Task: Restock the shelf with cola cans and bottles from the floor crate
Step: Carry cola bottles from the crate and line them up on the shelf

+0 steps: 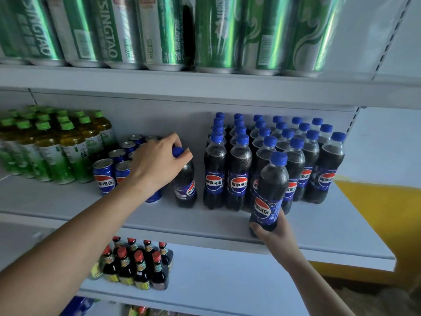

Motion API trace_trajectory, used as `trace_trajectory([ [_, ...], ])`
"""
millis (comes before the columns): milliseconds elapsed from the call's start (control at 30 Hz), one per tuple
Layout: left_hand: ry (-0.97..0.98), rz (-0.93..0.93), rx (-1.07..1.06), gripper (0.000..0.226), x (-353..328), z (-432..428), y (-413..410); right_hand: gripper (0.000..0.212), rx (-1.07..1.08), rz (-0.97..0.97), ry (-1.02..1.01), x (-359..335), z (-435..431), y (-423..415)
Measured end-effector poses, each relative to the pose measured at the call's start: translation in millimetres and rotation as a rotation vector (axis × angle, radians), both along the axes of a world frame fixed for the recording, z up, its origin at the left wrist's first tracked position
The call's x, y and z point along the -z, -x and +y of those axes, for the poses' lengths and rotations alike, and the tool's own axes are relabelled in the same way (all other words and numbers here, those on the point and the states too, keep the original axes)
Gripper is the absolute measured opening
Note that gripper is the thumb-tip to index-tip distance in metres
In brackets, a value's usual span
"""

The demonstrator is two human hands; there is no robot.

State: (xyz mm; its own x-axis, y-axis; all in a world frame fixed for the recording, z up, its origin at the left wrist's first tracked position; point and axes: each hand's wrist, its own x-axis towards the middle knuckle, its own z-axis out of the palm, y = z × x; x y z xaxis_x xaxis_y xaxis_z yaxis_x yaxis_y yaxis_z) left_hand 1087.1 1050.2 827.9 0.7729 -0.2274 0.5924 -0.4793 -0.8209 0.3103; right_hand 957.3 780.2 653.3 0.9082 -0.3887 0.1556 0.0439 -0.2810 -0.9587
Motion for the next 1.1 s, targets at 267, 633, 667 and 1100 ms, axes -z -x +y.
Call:
trace_trajectory([
  [267, 0.048, 0.107, 0.138, 0.030, -5, -11, -21, 0.051, 0.011, 0.023, 0.000, -3, 1, 1],
  [633, 0.430, 0.528, 0.362, 0.050, 94, -10, -14, 0.053, 0.035, 0.036, -0.011, -4, 5, 1],
  [667, 0.376, 0.525, 0.350, 0.052, 111, -8, -12, 0.054, 0.033, 0.031, -0.014, -4, 6, 1],
  [1100, 0.495, 0.464, 0.338, 0.044, 171, -22, 26, 0.049, 0.179, -0.096, 0.128, -9, 10, 15],
])
